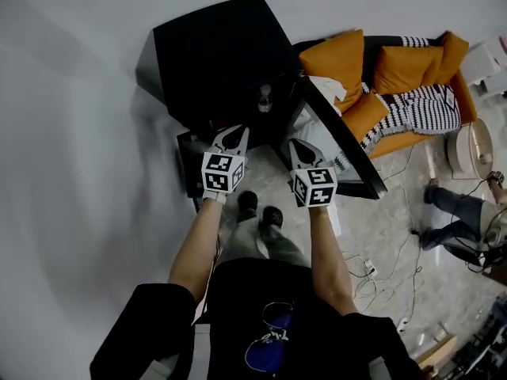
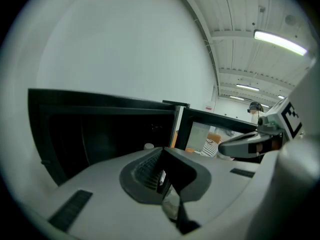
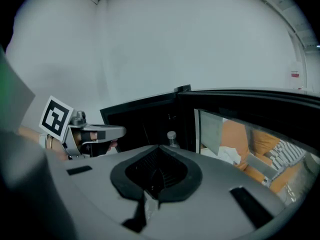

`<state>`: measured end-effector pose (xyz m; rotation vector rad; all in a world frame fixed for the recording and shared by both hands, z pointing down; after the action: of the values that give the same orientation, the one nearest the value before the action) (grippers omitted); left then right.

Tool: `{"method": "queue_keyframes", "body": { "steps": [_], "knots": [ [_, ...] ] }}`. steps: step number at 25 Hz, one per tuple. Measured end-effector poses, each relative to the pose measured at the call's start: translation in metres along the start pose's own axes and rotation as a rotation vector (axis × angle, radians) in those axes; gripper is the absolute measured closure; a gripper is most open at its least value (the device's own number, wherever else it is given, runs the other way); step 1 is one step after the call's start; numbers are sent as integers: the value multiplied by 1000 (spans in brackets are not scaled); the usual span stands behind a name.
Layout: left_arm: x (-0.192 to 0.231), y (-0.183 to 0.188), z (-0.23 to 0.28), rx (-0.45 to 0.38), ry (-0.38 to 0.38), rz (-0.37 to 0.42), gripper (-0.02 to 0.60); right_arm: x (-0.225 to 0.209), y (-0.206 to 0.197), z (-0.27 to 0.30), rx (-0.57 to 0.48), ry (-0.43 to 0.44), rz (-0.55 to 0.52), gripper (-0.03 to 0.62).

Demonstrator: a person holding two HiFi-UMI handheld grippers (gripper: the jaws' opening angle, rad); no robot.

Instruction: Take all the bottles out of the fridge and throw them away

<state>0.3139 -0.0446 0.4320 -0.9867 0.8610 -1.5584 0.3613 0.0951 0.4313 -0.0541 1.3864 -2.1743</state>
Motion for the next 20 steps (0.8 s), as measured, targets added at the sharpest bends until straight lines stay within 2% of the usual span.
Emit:
{"method": "queue_keyframes", "body": {
  "steps": [10,15,20],
  "knots": [
    [27,-54,89,46,-69,13,570,-23,-20,63,14,-77,15,586],
    [31,-70,134,28,-90,61,487,-30,-32,94,7,-71,-4,586],
    [37,-84,163,3,-73,116,383,-34,-44,116,-10,-47,-32,586]
  ]
}}
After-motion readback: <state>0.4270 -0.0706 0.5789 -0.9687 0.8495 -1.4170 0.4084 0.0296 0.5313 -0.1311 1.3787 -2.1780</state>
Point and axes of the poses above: the fingertips, and each gripper's own axes: z forward along the fingers, x to its left, y out of its top, the point moved 2 cm from there along -z, backward along the fingers, and after that the axes turned 2 degrees about y, right-handed, at the moved point
